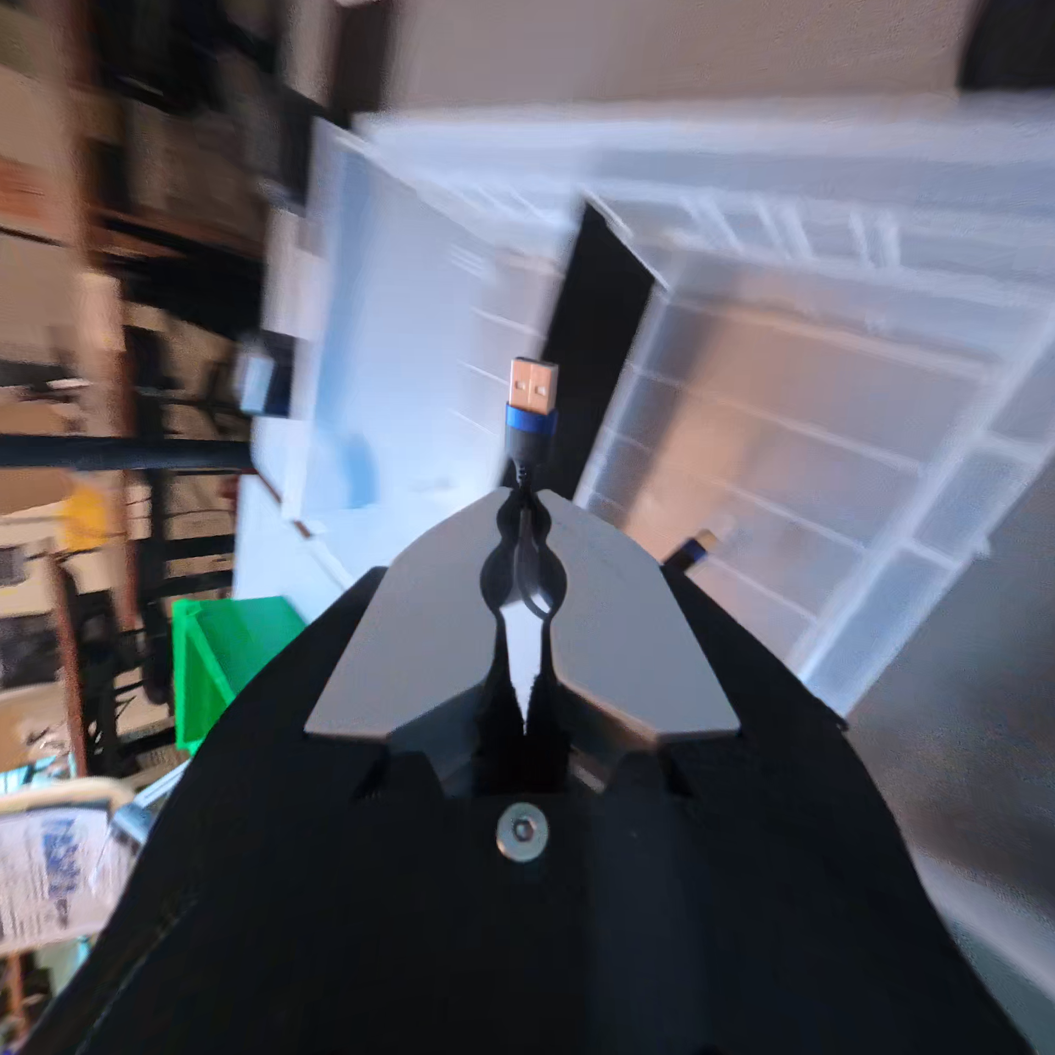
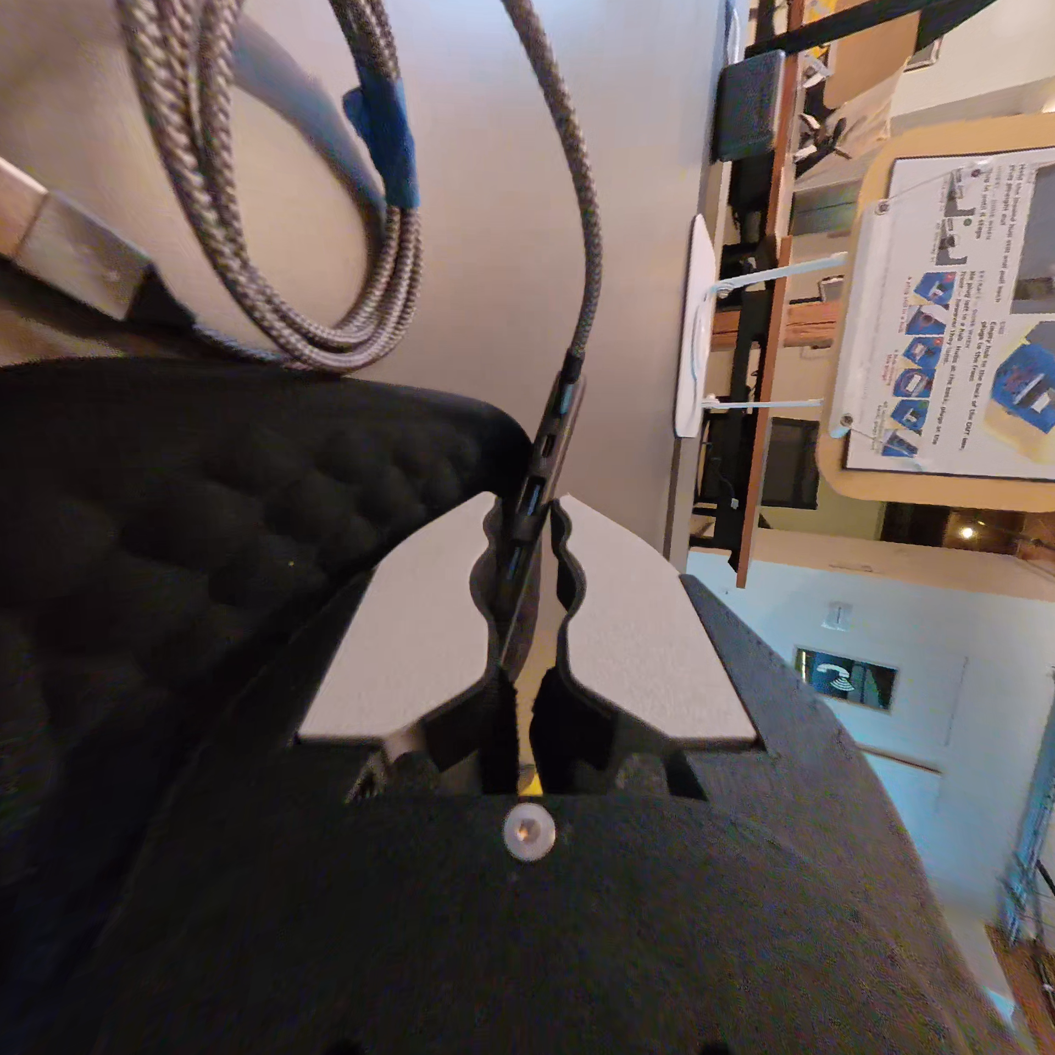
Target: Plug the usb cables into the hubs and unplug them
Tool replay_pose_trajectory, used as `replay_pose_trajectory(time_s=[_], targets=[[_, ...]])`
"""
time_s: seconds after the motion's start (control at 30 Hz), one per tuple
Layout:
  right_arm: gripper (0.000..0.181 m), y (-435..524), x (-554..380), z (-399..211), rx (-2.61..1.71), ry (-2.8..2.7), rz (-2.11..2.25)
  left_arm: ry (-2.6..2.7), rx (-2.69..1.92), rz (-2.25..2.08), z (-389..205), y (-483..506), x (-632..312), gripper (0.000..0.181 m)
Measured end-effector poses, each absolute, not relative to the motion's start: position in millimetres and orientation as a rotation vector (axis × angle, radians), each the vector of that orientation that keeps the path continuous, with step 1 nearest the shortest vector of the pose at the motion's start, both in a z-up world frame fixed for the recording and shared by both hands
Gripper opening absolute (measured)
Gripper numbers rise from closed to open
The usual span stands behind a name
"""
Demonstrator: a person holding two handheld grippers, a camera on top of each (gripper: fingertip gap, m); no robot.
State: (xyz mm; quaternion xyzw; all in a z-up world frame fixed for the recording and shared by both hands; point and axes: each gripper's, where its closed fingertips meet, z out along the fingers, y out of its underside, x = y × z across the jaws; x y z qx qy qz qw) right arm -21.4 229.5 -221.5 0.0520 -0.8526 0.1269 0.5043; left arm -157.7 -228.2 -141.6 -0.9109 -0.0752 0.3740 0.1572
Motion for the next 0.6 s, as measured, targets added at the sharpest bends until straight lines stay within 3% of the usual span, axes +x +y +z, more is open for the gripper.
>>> replay_pose_trajectory(time_s=[0.2, 0.33, 0.4, 0.6], targets=[[0.026, 229.4, -3.1, -225.9, 0.136, -2.239, 0.446, -0.355, -1.674, 1.332, 8.2, -196.4, -126.4, 0.003], [0.078, 231.8, 20.9, -214.0, -0.032, -2.497, 0.676, -0.300, -1.231, 1.172, 55.9, -165.7, -80.8, 0.003], [0.091, 218.0, 30.5, -197.1, -0.089, -2.538, 0.846, -0.273, -1.090, 1.095, 63.5, -148.7, -63.8, 0.003], [0.060, 116.1, 7.5, -74.5, -0.136, -1.765, 1.451, -0.291, -0.709, 0.983, 66.1, -105.9, -32.8, 0.003]])
